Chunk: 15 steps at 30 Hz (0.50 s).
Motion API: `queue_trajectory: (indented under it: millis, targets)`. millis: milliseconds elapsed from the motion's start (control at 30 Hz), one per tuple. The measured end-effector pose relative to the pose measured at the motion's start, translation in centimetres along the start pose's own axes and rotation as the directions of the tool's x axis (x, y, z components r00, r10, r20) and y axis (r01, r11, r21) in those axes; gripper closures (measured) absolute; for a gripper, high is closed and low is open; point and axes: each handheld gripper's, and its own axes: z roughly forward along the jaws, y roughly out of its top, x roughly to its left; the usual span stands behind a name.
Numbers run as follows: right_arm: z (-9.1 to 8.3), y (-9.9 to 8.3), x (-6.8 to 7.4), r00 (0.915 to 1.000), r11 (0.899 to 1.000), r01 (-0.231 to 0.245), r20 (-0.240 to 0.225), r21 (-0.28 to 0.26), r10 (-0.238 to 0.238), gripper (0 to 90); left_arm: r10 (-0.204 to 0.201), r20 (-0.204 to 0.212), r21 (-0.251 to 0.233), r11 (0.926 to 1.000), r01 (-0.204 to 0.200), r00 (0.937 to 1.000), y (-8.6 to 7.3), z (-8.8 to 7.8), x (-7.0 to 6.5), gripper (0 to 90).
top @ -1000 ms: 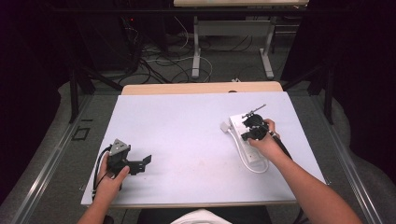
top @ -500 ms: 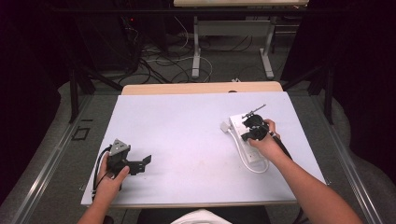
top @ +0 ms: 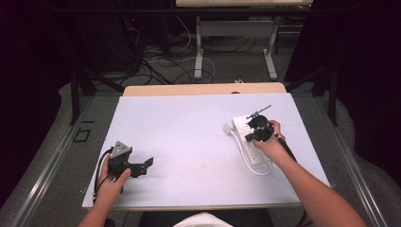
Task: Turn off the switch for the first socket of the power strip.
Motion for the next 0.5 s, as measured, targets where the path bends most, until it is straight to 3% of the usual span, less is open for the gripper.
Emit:
queue_trajectory:
  millis: [300, 367, 500]
  targets:
    - [-0.39, 0.06, -0.16, 1.0, 1.0, -0.008, -0.002, -0.03, 0.008, 88.0, 0.009, -0.002, 0.001, 1.0, -0.009, 1.0, 0.04, 0.02, 0.01, 0.2]
    - [-0.51, 0.11, -0.09, 0.9994, 0.999, -0.035, 0.005, -0.033, 0.035, 87.7, 0.01, -0.001, 0.0, 1.0, -0.01, 1.0, 0.03, 0.02, 0.03, 0.2]
    - [-0.82, 0.16, -0.28, 0.9992, 0.998, -0.039, -0.003, -0.045, 0.039, 86.7, 0.01, -0.001, -0.001, 1.0, -0.01, 1.0, 0.04, 0.02, 0.03, 0.2]
